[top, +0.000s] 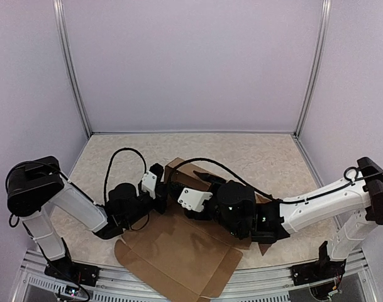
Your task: Fold the paper box
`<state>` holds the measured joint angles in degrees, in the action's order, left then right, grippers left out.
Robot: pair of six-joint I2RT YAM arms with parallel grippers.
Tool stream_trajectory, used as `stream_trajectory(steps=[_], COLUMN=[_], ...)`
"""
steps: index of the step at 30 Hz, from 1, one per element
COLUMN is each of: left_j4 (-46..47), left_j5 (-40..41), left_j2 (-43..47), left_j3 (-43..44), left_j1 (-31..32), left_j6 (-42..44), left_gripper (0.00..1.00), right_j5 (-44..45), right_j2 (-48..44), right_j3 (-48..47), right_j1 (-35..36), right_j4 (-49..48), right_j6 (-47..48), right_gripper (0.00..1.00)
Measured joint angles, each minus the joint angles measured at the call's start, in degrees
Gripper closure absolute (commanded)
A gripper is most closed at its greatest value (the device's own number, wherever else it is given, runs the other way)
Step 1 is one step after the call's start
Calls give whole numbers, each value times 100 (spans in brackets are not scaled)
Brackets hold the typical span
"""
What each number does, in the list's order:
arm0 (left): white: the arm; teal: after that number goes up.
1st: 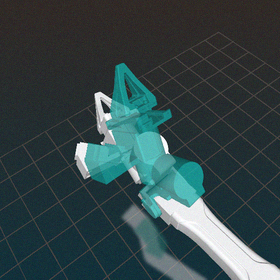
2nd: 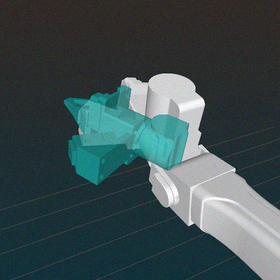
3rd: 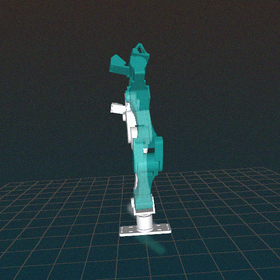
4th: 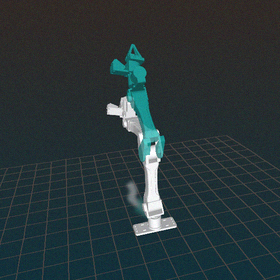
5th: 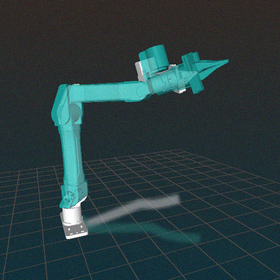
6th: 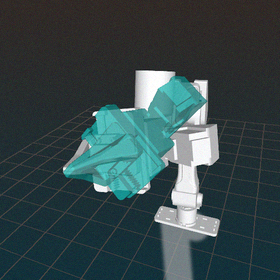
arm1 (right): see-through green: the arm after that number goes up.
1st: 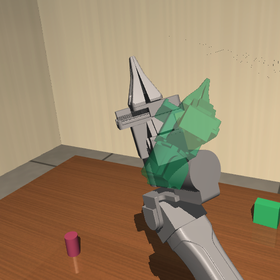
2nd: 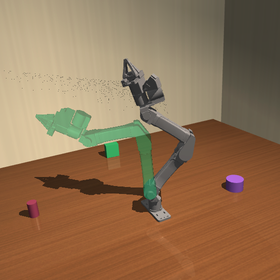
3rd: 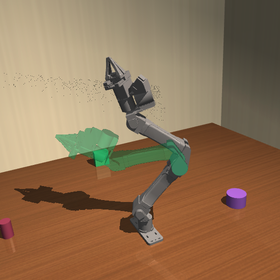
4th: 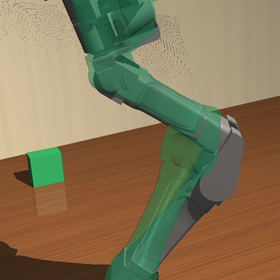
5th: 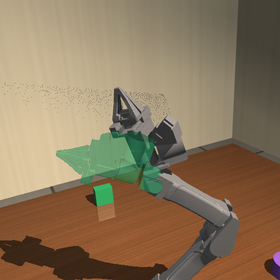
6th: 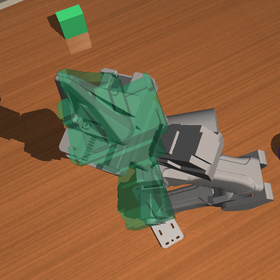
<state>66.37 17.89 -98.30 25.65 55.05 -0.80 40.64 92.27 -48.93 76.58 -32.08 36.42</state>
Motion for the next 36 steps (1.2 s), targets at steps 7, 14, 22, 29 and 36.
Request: stream_trajectory(steps=[7,14,22,29,36], left_j4=[146,570,817,1014,1147], left_j5=[-765,-1513,-2028,-2271,-2509], left_j2=[-391,-820,-1386,-1652,-1836], left_j3=[476,651,695,844,979], left_j1=[-286,-597,-597,-584,-651], left_j6=[160,87,101,258,76], left_gripper=[100,100,100,100,100], right_j5=[-1001,-1808,-2813,-3491,-3856], right_j2=[-903,-1368,-1259,-634,144], right_j3=[-470,-1228,-2124,-2531,-2656], right_j1=[-26,-365,-1423,-1952,-2146], right_j4=[1499,2846,3611,3696,3748], right_j6=[-815,-1635,-2806,-3615,-4065], right_gripper=[19,32,98,100,100])
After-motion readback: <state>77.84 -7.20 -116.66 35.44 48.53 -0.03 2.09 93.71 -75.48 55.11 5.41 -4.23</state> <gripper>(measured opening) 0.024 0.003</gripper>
